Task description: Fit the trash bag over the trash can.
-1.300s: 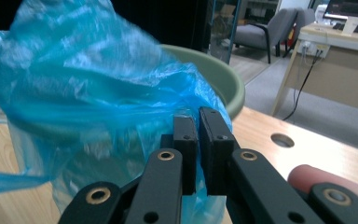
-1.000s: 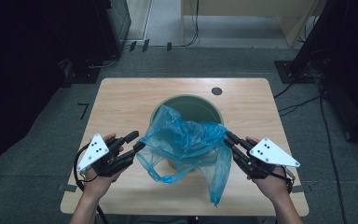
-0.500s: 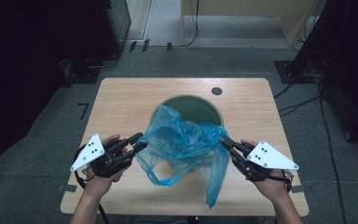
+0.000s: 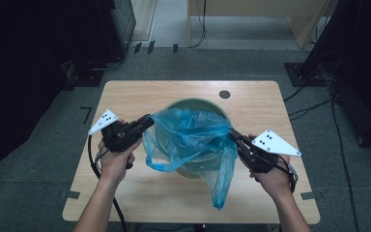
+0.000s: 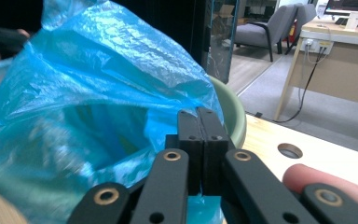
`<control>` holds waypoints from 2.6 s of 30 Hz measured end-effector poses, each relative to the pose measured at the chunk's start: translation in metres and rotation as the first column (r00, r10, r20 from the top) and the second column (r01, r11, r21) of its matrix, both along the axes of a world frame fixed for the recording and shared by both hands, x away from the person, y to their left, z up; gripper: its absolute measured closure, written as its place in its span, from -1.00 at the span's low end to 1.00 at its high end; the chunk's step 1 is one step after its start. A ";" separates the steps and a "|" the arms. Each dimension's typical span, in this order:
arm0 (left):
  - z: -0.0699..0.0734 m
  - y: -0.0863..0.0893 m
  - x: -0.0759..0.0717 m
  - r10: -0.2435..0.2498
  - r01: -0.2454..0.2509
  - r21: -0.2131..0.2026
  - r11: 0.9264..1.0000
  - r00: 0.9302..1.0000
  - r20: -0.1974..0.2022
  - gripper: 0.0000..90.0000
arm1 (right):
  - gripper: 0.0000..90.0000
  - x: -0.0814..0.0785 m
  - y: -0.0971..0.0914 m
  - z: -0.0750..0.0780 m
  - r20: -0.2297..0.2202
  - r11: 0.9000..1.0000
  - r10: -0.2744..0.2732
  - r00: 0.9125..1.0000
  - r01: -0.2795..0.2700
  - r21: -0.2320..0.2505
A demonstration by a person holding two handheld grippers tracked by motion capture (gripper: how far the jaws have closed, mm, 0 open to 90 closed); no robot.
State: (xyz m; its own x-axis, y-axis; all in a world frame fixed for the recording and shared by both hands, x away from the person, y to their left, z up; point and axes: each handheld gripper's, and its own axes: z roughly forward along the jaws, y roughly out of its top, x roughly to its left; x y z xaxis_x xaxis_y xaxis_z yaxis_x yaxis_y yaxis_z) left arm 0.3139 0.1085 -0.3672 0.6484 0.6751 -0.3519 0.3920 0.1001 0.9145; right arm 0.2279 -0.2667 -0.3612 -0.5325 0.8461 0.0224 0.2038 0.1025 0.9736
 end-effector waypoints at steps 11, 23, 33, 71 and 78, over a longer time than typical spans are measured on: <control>-0.012 -0.020 0.037 0.017 -0.021 -0.046 0.999 0.995 -0.094 0.78 | 0.79 0.034 -0.001 -0.011 -0.041 0.987 -0.154 0.987 0.155 0.030; -0.017 -0.013 0.040 0.124 -0.131 -0.053 0.990 0.986 -0.116 0.96 | 1.00 0.051 0.009 -0.022 -0.082 0.986 -0.164 0.983 0.164 -0.001; -0.052 -0.021 0.054 0.076 -0.082 -0.013 0.997 0.964 -0.255 1.00 | 1.00 0.068 0.012 -0.040 -0.162 0.987 -0.157 0.974 0.157 -0.014; -0.119 -0.026 0.052 0.053 -0.028 0.061 0.998 0.886 -0.461 1.00 | 0.99 0.089 0.012 -0.068 -0.256 0.988 -0.117 0.959 0.139 0.068; -0.149 -0.024 0.040 0.070 -0.021 0.104 0.994 0.867 -0.494 1.00 | 1.00 0.090 0.016 -0.088 -0.298 0.988 -0.138 0.945 0.151 0.022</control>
State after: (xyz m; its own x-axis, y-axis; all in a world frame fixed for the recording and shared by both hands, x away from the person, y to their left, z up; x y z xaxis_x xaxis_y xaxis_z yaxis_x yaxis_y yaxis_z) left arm 0.3540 0.0846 -0.5157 0.3722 0.7445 -0.5543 0.7936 0.0545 0.6060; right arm 0.3177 -0.2507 -0.4496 -0.3687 0.9080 0.1989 0.4917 0.0090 0.8707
